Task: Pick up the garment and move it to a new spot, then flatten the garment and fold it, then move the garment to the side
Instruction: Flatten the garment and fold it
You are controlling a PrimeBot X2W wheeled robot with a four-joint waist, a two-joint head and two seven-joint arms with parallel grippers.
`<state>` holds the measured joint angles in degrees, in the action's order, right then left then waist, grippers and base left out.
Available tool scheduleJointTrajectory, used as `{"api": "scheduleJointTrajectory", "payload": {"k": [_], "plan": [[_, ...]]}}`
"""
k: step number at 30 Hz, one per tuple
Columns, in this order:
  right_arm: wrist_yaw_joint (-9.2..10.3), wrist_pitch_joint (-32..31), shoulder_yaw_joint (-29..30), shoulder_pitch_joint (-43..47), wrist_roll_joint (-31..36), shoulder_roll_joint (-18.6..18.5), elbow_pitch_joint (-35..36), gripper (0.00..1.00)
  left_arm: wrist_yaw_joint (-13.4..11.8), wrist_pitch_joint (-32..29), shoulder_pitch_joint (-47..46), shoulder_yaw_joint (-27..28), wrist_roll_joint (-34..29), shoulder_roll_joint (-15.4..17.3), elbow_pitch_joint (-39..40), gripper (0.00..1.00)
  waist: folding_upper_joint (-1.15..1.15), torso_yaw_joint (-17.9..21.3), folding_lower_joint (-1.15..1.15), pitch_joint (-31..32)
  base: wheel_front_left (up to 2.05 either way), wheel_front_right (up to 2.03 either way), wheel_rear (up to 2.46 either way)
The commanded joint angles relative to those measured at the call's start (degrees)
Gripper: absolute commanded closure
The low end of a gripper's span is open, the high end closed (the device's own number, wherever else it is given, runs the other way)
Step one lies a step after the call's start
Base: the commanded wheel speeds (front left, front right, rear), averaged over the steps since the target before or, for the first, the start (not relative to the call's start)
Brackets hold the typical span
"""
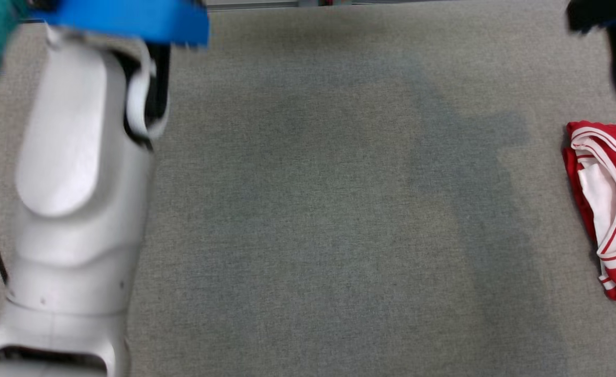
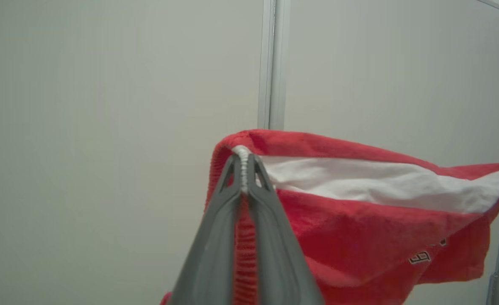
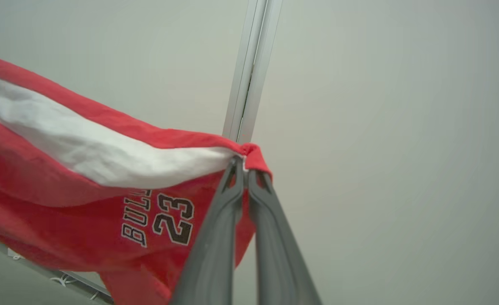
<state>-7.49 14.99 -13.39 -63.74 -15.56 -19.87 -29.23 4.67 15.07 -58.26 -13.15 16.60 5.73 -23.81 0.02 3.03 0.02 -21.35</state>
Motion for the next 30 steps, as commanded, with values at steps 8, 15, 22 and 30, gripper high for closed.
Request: {"api": "scheduleJointTrajectory", "payload": {"k": [8, 15, 22, 30], "plan": [[-0.01, 0.23, -6.30, 21.41, -4.40, 0.38, 2.68, 1.00, 2.27, 0.11, 23.28, 2.38, 0.60, -2.20, -4.40, 1.00, -0.02, 0.18, -0.02, 4.68, 0.00, 0.00, 0.00], [-0.01, 0.26, -7.61, 40.43, -9.08, 1.35, 5.22, 1.00, 2.77, 0.12, 40.69, 2.16, 5.93, -2.86, -5.00, 1.00, -0.02, 0.01, -0.02, 10.01, 0.00, 0.00, 0.00], [-0.01, 0.26, -9.34, 55.08, -10.57, 1.98, 7.58, 1.00, 2.93, 0.12, 55.59, 0.59, 9.34, -2.84, -3.34, 1.00, -0.02, -0.43, -0.02, 17.76, 0.00, 0.00, 0.00], [-0.01, 0.26, -10.18, 65.70, -11.00, 1.08, 10.84, 1.00, 2.97, 0.12, 63.96, -2.35, 9.28, -2.80, -1.83, 1.00, -0.02, -2.23, -0.02, 21.95, 0.00, 0.00, 0.00]]}}
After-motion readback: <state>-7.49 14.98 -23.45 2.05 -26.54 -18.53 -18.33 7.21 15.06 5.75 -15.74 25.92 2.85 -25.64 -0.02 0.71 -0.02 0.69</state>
